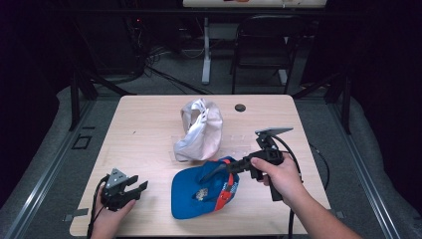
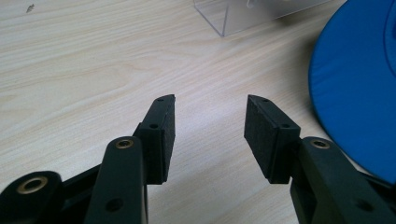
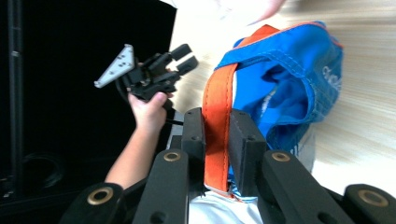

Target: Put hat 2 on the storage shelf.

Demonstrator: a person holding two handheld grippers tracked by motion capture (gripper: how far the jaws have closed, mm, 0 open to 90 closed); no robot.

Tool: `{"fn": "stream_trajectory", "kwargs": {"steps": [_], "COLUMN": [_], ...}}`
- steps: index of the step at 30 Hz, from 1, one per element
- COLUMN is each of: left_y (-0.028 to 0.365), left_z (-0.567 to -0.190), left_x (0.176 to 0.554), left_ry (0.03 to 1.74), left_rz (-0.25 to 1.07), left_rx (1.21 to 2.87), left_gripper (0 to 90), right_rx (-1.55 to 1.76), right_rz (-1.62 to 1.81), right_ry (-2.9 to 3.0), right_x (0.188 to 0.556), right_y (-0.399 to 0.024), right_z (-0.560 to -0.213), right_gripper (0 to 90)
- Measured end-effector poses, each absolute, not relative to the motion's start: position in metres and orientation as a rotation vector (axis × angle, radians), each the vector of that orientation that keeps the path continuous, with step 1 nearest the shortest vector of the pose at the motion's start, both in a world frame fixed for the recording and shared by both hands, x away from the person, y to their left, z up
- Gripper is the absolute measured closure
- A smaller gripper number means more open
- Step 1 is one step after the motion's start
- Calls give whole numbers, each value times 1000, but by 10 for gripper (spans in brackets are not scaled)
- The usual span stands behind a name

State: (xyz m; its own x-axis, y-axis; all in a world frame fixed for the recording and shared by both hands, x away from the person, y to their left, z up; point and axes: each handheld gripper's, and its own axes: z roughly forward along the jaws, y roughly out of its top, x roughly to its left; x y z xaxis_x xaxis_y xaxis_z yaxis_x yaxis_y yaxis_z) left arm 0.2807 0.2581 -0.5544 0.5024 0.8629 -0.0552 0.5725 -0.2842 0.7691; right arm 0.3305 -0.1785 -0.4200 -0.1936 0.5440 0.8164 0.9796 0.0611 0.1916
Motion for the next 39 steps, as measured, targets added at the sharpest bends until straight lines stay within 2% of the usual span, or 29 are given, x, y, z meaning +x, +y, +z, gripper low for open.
{"fn": "stream_trajectory", "kwargs": {"steps": [15, 39], "left_y": [258, 255], "left_z": [-554, -555], "left_x": [281, 283], "left_ry": [1174, 1169], "left_rz": [487, 488], "left_rx": [1982, 1991], "left_gripper": [533, 526], "right_rx": [-1483, -1667], "right_rz": [-1135, -1303], "right_ry": [-1670, -1576], "right_x": [329, 345], "right_y": [-191, -255], "right_z": [-382, -332], "right_gripper": [780, 780]}}
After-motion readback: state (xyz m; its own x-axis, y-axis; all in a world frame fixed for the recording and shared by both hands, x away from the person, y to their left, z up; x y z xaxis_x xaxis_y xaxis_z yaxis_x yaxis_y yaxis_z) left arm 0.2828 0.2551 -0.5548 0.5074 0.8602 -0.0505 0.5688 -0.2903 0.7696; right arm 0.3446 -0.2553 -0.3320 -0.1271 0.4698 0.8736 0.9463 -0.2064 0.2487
